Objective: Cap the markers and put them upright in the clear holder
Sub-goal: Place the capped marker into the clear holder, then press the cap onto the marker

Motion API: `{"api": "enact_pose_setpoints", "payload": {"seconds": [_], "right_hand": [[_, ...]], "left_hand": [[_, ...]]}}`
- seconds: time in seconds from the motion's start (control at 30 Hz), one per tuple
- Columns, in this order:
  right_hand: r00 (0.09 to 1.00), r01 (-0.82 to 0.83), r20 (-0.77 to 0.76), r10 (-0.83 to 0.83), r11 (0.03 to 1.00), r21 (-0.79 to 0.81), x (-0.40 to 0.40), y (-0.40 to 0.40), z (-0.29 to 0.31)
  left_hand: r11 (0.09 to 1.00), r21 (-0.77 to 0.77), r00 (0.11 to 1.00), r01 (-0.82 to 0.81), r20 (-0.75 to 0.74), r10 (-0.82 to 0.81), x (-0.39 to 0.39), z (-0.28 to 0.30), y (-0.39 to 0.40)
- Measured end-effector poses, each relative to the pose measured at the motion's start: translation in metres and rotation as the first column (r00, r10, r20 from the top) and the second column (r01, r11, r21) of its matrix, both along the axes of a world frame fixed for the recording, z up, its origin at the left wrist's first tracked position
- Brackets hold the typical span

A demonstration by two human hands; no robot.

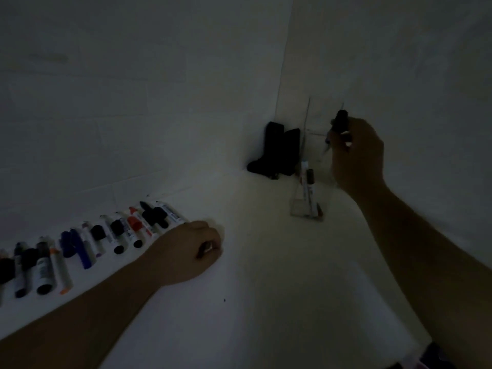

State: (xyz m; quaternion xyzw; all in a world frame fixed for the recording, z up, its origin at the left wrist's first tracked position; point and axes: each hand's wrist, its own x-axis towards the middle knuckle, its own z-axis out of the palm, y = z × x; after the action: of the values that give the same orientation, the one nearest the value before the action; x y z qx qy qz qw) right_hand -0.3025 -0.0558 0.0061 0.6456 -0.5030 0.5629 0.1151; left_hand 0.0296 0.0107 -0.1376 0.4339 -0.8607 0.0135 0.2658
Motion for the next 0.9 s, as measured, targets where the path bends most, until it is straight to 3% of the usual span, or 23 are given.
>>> {"api": "enact_pose_setpoints", "payload": {"seconds": [0.27,0.47,0.67,0.77,0.83,0.9], "right_hand": [[0.898,0.312,-0.409,-0.159,0.887,0.340,-0.009,-0.016,-0.034],[0.833,0.330,-0.552,-0.029,0.827,0.455,-0.011,-0.011,-0.046],[0.875,0.284,-0.484,-0.005,0.816,0.504,-0.014,-0.018,-0.057],[0.937,0.224,-0.318,-0.145,0.947,0.229,0.009,-0.007,-0.063],[0.946,0.087,-0.320,-0.050,0.991,0.103,0.037,0.001,-0.073],[0.897,-0.156,-0.379,0.226,0.966,0.207,0.073,0.003,-0.091]], "left_hand": [[1.000,0.016,1.000,-0.024,-0.007,0.025,0.000,-0.001,0.000],[0.999,-0.005,0.999,-0.038,-0.004,0.038,0.001,-0.001,0.000],[0.998,-0.003,0.998,-0.065,0.011,0.065,0.000,-0.003,-0.001],[0.994,-0.030,0.992,-0.108,0.062,0.109,0.000,-0.003,-0.001],[0.990,-0.056,0.985,-0.130,0.107,0.135,0.000,-0.004,-0.002],[0.989,-0.049,0.980,-0.138,0.135,0.144,0.001,-0.004,-0.002]]}}
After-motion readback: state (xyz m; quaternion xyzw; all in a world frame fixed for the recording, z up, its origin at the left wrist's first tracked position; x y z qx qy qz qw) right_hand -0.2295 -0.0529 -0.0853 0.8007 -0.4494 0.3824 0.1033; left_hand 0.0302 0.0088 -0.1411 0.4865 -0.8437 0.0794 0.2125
